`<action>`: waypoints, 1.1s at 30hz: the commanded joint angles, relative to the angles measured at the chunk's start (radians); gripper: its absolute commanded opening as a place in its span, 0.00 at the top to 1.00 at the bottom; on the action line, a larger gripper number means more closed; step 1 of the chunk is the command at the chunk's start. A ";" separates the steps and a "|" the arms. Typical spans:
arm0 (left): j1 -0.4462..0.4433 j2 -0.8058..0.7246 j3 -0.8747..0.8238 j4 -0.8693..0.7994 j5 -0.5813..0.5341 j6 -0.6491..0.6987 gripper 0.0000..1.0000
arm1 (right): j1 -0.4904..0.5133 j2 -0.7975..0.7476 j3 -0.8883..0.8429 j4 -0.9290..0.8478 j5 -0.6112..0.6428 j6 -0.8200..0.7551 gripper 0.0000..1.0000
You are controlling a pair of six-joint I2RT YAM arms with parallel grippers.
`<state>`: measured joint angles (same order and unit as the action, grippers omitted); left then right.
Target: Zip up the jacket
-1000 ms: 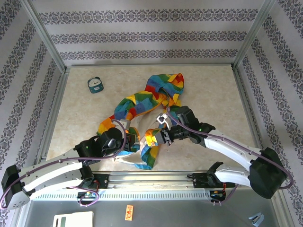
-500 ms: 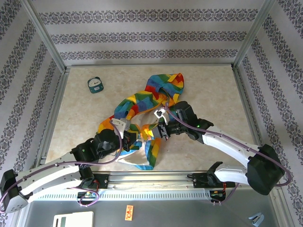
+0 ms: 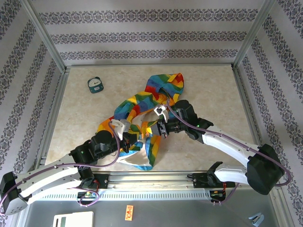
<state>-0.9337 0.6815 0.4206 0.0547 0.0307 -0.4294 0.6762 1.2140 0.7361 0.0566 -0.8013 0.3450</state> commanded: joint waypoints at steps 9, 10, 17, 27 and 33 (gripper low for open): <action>0.009 0.005 -0.055 0.210 0.083 0.001 1.00 | -0.010 -0.031 0.004 0.081 0.004 0.032 1.00; 0.009 0.007 -0.055 0.221 0.087 0.003 1.00 | -0.010 -0.033 0.002 0.083 0.004 0.034 1.00; 0.010 0.026 -0.055 0.240 0.067 0.007 1.00 | -0.011 -0.047 -0.016 0.111 0.001 0.042 1.00; 0.012 -0.019 -0.062 0.235 -0.064 0.003 1.00 | -0.017 -0.072 -0.050 0.155 -0.033 0.062 1.00; 0.012 -0.013 -0.069 0.270 -0.100 0.019 1.00 | -0.015 -0.079 -0.052 0.169 -0.043 0.081 1.00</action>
<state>-0.9337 0.6750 0.3614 0.2436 -0.0319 -0.4294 0.6693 1.1603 0.6952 0.1707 -0.8116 0.4141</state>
